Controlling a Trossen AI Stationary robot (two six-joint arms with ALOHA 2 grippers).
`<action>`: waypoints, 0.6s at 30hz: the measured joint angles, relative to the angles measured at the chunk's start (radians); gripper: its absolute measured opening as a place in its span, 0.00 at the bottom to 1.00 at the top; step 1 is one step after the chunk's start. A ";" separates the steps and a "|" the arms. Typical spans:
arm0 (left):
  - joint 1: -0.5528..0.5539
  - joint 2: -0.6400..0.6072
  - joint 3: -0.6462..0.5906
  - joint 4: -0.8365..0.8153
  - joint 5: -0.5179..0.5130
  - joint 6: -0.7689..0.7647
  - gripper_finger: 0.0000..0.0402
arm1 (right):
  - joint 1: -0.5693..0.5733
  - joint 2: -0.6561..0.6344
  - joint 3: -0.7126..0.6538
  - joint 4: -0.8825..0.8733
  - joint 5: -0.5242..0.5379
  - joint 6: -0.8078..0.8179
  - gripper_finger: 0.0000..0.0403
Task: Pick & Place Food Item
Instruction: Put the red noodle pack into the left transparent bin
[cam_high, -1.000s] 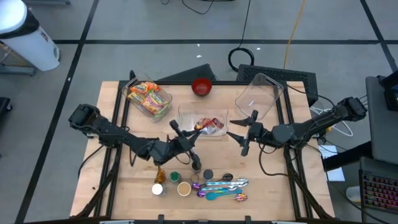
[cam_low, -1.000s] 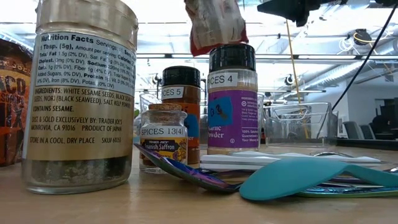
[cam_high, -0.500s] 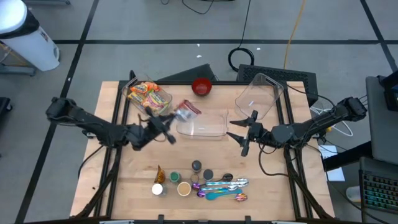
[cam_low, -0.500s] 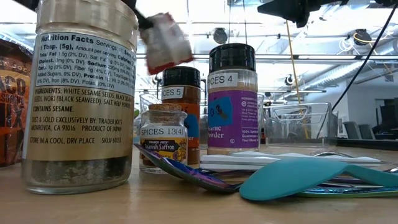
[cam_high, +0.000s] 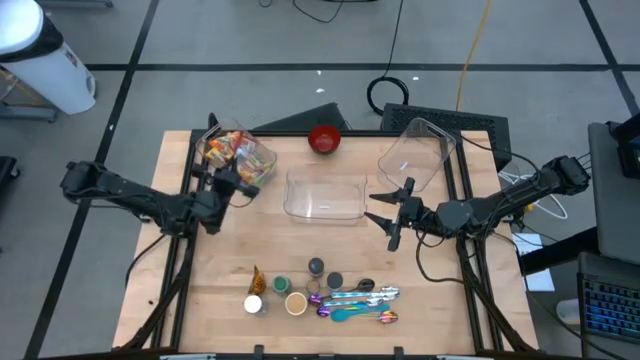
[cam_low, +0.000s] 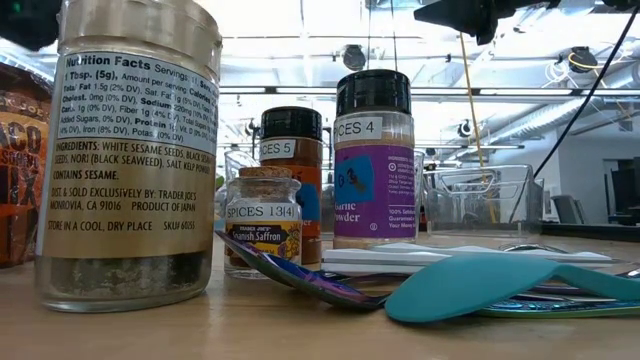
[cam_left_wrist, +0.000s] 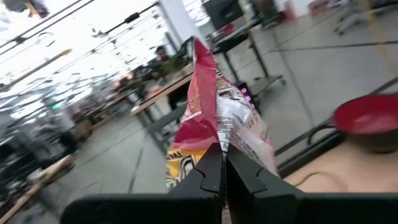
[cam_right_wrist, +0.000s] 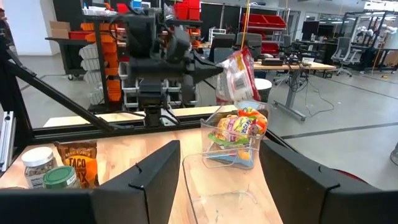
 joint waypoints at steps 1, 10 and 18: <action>0.022 -0.006 -0.018 -0.002 0.013 -0.014 0.01 | 0.000 0.000 0.000 0.000 0.000 0.000 0.53; 0.244 -0.024 -0.088 -0.004 -0.048 0.081 0.01 | 0.000 0.000 0.000 -0.003 0.000 -0.001 0.53; 0.420 0.002 -0.089 -0.186 0.317 -0.106 0.02 | -0.009 0.000 0.000 -0.003 0.000 -0.002 0.53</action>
